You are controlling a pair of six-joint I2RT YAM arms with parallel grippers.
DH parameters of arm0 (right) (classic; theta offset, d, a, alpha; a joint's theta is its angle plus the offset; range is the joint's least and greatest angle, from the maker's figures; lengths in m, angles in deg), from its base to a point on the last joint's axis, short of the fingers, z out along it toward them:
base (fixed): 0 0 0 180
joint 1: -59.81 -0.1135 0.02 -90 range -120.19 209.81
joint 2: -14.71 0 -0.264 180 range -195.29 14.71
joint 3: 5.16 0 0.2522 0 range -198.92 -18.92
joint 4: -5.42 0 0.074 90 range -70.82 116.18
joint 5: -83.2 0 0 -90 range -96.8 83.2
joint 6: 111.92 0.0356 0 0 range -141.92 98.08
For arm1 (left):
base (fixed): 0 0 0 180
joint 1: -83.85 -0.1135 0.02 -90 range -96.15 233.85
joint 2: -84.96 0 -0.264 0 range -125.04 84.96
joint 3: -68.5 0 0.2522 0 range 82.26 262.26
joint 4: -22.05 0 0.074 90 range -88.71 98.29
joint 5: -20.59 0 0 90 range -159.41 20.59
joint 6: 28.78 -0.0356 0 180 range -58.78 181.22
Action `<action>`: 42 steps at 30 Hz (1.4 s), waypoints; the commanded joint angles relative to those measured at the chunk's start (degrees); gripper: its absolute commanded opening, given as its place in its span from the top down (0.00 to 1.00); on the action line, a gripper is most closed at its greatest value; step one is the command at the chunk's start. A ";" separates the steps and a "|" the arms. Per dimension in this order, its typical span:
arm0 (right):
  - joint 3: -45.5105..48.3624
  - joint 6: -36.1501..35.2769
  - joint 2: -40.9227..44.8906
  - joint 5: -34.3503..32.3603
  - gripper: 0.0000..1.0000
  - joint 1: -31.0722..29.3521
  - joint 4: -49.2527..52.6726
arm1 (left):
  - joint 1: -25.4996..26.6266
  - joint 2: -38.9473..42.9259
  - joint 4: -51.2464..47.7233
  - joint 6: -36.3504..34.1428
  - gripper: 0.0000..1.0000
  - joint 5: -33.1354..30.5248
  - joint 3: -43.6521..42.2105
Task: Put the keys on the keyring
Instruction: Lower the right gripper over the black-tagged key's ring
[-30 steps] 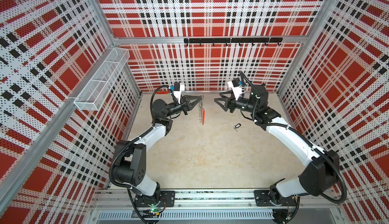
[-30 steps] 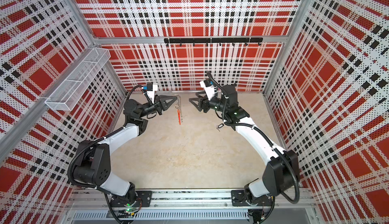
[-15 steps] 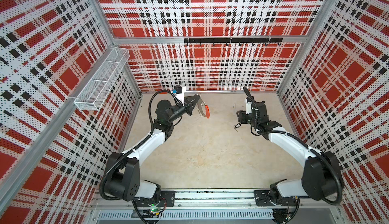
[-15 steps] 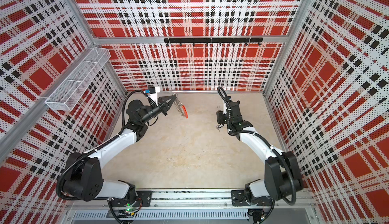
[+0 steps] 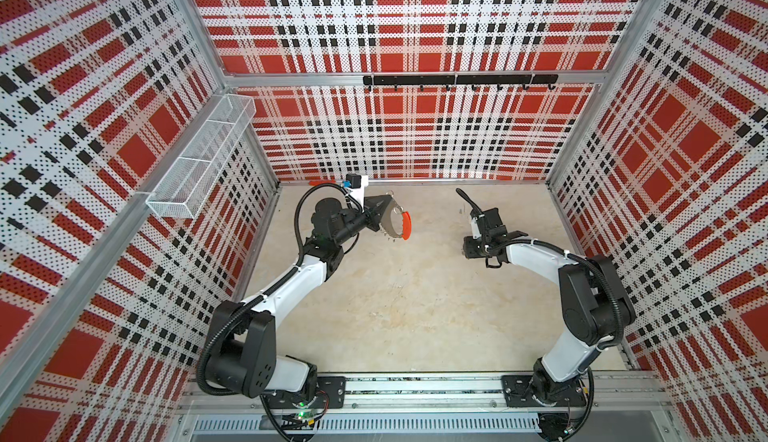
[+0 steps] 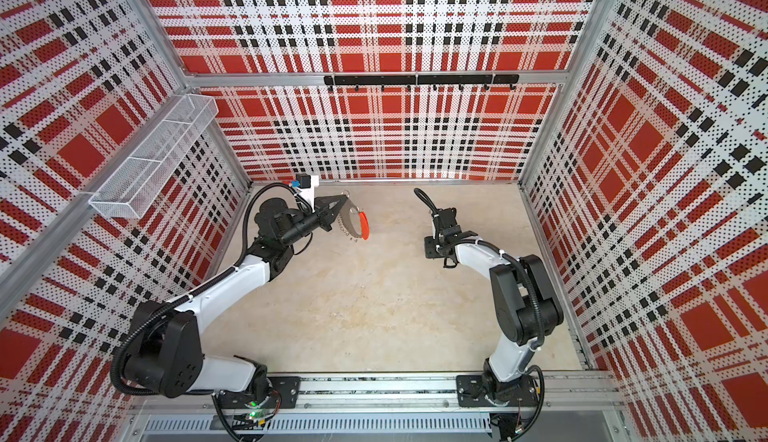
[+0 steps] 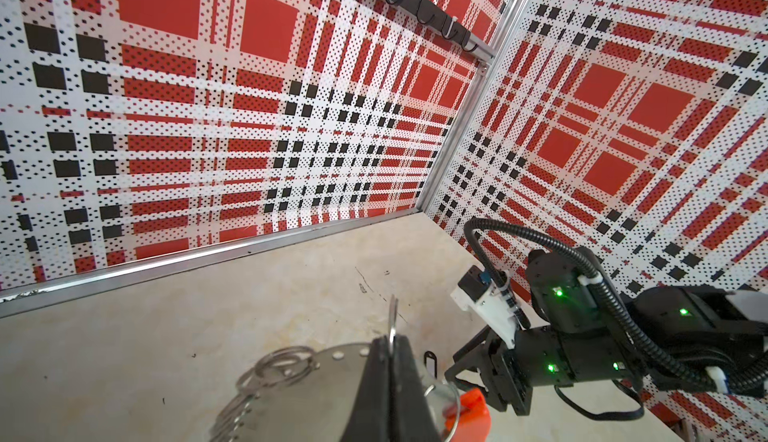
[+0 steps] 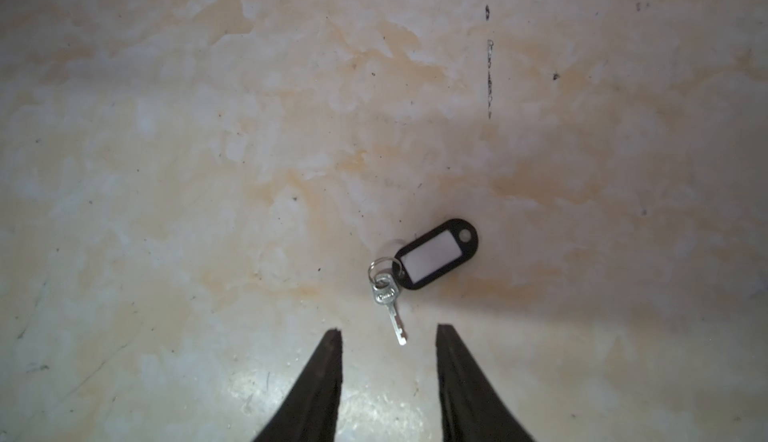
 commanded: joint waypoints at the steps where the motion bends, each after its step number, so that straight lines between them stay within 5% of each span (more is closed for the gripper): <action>1: -1.44 12.33 -0.69 -2.60 0.59 -0.06 0.46 | 0.50 -0.81 0.26 -1.10 1.00 0.69 1.76; 4: -1.82 25.76 -1.61 -5.49 0.59 -2.06 1.39 | 0.67 -1.28 -0.34 -0.82 1.00 0.69 2.47; 9: -6.38 33.59 -5.14 -15.25 0.62 -6.39 5.36 | 0.94 -1.51 -1.11 -1.05 1.00 0.86 2.83; 22: -12.28 31.86 -11.77 -21.79 0.74 -7.76 9.38 | 0.94 -1.16 -3.69 -3.21 1.00 0.72 3.10; 42: -14.33 29.46 -16.17 -22.06 0.72 -7.76 9.50 | 0.96 -2.17 -4.81 -3.46 1.00 1.48 4.31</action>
